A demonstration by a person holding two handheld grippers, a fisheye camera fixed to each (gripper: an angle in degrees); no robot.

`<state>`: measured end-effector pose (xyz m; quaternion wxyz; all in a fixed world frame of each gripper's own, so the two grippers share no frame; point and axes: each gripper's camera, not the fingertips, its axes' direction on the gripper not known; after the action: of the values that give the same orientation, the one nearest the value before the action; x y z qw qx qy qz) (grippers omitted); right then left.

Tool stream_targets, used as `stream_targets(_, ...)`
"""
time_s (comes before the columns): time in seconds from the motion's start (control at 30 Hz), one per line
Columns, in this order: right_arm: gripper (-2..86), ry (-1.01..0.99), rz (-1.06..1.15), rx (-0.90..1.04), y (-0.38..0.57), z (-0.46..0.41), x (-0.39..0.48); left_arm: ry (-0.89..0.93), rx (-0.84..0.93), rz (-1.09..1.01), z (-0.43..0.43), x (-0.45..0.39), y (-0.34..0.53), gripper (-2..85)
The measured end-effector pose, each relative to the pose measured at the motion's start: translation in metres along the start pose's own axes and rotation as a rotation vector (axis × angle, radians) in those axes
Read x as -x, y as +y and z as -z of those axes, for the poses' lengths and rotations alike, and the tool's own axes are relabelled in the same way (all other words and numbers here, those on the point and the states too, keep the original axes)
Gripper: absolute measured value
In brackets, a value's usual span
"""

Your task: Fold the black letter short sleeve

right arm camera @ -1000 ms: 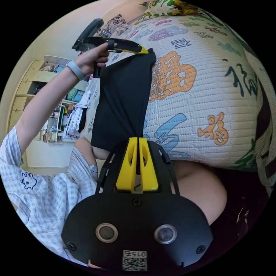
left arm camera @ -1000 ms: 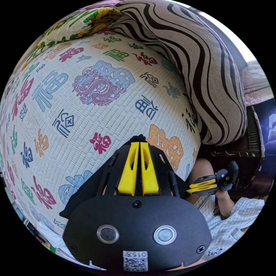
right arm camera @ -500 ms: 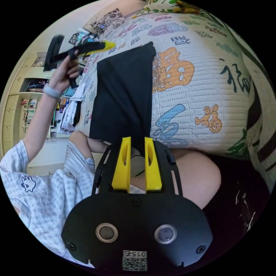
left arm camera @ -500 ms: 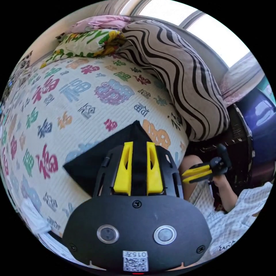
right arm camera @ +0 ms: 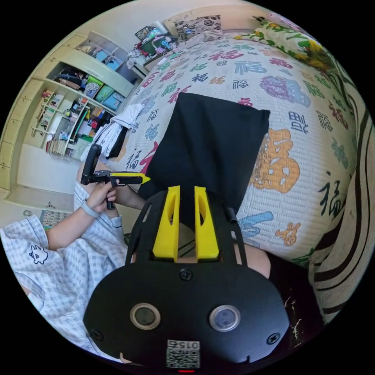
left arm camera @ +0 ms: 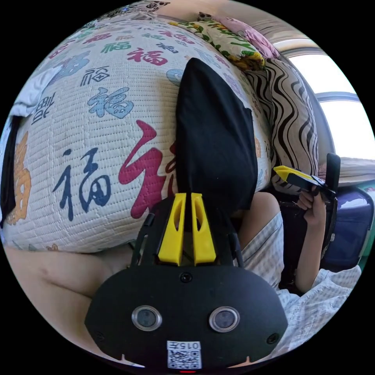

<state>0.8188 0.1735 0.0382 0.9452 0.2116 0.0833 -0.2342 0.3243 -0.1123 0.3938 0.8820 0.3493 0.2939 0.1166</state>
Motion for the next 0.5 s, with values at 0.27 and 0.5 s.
stream_targets(0.27, 6.4, -0.006, -0.023, -0.032, -0.046, -0.012, 0.009, 0.142, 0.024, -0.011, 0.034, 0.057, -0.003, 6.0)
stream_targets(0.5, 8.3, 0.085, 0.206, -0.034, -0.193, -0.018, 0.046, 0.230, 0.040, -0.007, 0.044, 0.095, -0.003, 9.1)
